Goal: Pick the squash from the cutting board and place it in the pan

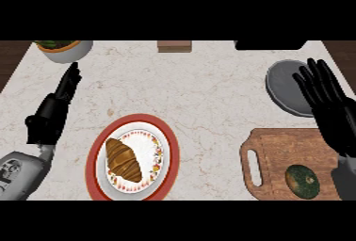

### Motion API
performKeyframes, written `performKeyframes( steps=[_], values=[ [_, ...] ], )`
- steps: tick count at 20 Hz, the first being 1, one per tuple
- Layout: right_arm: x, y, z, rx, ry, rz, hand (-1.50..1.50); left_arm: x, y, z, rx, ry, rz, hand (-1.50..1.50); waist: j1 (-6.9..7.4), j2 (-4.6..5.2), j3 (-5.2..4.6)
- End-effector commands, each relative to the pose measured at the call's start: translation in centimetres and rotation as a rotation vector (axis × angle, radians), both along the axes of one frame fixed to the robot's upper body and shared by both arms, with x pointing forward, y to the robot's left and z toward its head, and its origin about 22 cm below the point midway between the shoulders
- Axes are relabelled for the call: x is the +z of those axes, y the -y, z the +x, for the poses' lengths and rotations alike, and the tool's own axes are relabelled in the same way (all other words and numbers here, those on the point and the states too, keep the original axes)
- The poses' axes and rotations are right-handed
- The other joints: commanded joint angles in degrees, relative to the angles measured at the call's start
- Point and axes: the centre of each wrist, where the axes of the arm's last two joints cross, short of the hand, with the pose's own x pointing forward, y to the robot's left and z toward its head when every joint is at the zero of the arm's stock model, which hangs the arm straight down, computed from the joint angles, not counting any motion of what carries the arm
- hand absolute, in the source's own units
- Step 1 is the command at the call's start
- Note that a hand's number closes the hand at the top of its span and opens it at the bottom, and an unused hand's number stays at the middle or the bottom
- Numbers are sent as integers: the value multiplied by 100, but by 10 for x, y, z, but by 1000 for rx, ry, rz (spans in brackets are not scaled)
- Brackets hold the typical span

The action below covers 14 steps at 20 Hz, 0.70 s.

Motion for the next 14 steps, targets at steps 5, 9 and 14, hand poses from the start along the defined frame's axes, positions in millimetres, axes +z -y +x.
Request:
performKeyframes(
  steps=[5,9,14],
  values=[
    [57,-57,-12,692,302,-444,150,-37,48,-16,-123,-257,-288,0,311,-10,33],
    [110,-47,-19,609,690,-721,-150,-55,59,-34,-159,-383,-402,0,140,-49,91],
    [52,-16,-31,727,830,-553,-150,-55,53,-39,-152,-401,-473,0,77,25,105]
  ],
)
